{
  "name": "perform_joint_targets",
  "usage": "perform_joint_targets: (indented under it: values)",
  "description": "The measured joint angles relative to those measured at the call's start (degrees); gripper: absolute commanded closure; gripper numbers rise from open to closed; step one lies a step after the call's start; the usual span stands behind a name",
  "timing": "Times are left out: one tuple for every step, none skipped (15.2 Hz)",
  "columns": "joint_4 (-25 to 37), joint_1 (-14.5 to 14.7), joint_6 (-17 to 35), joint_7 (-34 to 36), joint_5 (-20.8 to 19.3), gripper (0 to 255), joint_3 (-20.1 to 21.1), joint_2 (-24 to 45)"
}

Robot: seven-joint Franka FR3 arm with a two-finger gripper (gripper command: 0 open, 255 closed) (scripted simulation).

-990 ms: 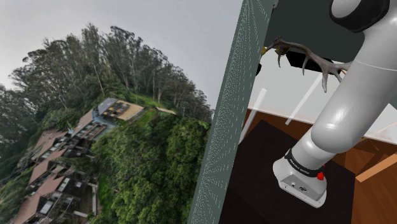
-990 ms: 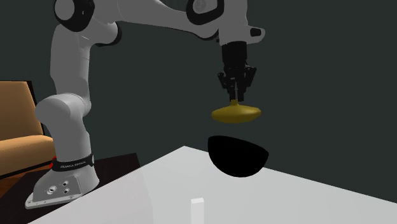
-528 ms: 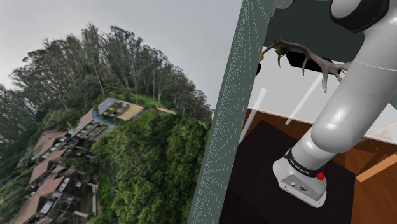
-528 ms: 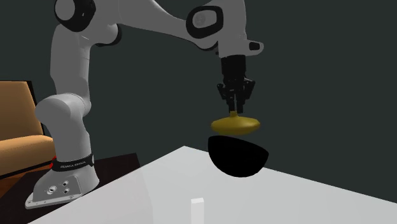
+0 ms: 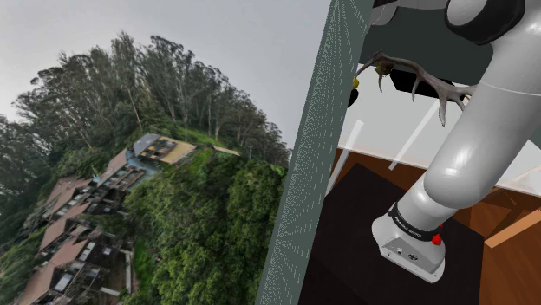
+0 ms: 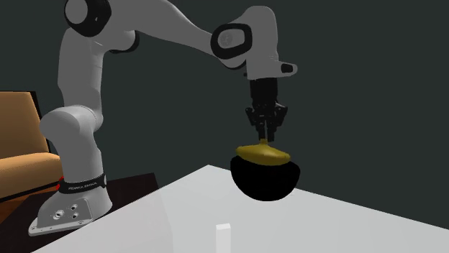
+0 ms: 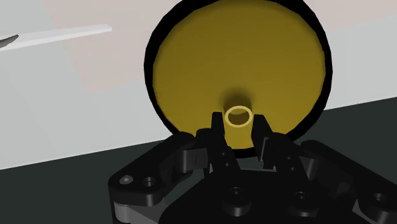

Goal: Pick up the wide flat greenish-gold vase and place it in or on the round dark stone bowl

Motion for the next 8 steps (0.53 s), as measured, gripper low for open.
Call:
perform_joint_targets:
  values:
    - [-0.08,-0.01,0.23,-0.02,0.01,255,-0.02,-0.04]
    - [-0.11,-0.01,0.31,-0.01,0.02,255,-0.02,-0.03]
    - [-0.14,-0.01,0.38,-0.01,0.02,255,-0.02,-0.03]
    - [-0.10,-0.03,0.36,-0.03,0.04,255,-0.03,-0.01]
    - [-0.11,-0.02,0.38,-0.01,0.03,255,-0.03,-0.03]
    - [-0.23,0.01,0.44,0.02,-0.01,0,-0.03,-0.12]
    - [-0.30,0.01,0.44,0.02,0.00,0,-0.01,-0.03]
    - [-0.35,0.01,0.44,0.00,0.01,0,-0.01,0.00]
